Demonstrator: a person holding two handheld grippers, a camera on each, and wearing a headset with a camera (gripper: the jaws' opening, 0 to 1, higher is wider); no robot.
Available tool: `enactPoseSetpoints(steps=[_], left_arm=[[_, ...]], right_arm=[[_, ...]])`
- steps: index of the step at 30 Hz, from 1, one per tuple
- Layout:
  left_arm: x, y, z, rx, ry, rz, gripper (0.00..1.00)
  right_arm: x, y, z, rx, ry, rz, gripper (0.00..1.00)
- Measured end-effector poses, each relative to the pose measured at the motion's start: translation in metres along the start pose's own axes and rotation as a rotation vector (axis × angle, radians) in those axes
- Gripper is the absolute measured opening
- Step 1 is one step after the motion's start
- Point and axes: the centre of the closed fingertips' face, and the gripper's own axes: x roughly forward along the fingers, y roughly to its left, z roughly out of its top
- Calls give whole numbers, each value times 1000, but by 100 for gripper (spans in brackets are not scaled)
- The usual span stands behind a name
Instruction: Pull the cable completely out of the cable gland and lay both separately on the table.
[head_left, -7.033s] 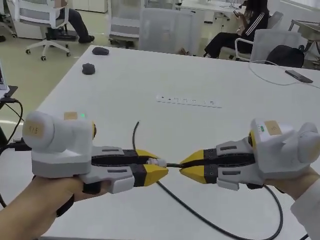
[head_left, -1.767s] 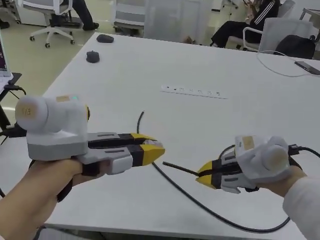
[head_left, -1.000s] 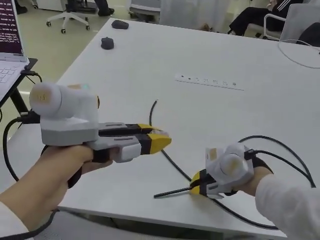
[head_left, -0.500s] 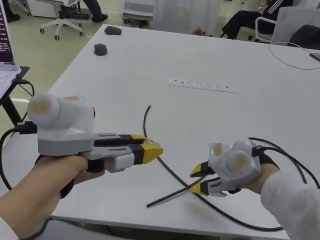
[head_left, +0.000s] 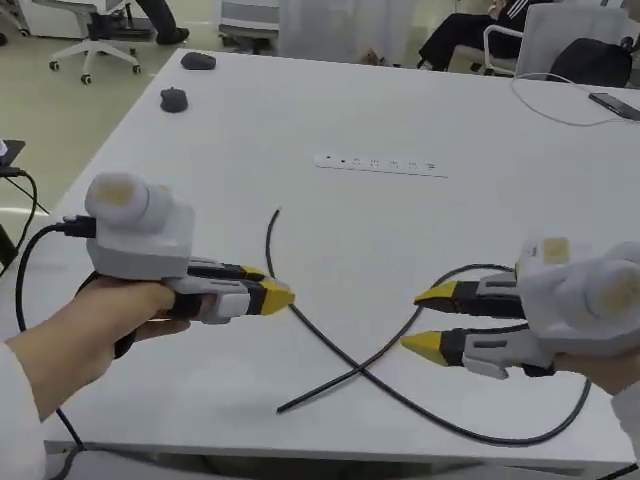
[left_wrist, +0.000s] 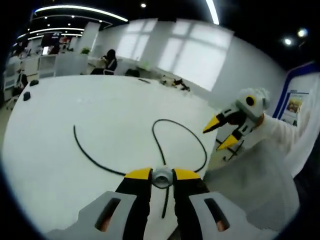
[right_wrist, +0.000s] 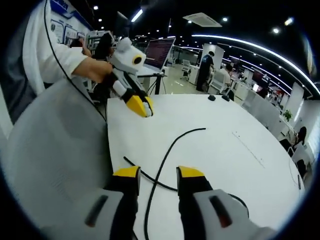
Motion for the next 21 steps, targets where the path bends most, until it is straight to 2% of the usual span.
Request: enactPoseSetpoints(steps=[1, 2, 5, 9, 13, 16, 19, 21], left_arm=[[2, 2, -2, 2, 7, 1, 17], [9, 7, -9, 0, 29, 13, 17], [24, 16, -25, 24, 65, 31, 17], [35, 31, -48, 99, 161, 83, 17], [46, 44, -63, 141, 197, 115, 17], [51, 51, -75, 155, 220, 131, 17], [51, 60, -88, 182, 270, 163, 17], [52, 61, -93, 182, 278, 159, 17]], right_arm=[[-5, -1, 2, 19, -13, -11, 30], [-11, -1, 2, 42, -14, -22, 32], [-22, -1, -1, 58, 4, -55, 37], [-30, -2, -12, 141, 12, -97, 41], [-35, 3, -25, 246, 5, -114, 43], [-39, 8, -32, 274, 7, -117, 43], [-43, 8, -38, 303, 10, -122, 44], [-44, 9, -41, 325, 10, -121, 45]])
